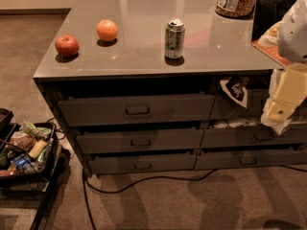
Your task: Open middle drawer
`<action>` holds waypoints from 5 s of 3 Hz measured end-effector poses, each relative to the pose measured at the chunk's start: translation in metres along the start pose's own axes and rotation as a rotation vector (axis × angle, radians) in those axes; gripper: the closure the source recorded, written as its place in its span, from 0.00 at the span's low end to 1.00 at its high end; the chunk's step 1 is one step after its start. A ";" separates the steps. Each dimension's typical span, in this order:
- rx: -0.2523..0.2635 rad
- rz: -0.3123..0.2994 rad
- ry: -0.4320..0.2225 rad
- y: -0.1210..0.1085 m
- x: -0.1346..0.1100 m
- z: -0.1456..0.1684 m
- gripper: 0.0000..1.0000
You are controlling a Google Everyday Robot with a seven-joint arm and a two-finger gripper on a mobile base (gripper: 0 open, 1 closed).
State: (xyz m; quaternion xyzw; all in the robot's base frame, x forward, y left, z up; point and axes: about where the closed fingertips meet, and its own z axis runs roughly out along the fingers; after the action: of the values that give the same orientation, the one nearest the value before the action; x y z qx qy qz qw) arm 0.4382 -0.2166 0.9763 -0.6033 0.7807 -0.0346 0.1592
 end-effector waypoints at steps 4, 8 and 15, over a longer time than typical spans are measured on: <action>0.049 -0.042 -0.373 -0.025 0.018 0.030 0.00; -0.056 -0.188 -0.511 -0.008 -0.029 0.039 0.00; 0.139 -0.194 -0.592 0.041 -0.039 0.265 0.00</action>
Offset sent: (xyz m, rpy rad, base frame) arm 0.0014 0.0015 0.0003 0.0693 -0.0308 0.0372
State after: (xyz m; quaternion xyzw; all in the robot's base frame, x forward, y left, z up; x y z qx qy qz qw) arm 0.4854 -0.1319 0.7238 -0.6466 0.6348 0.0742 0.4163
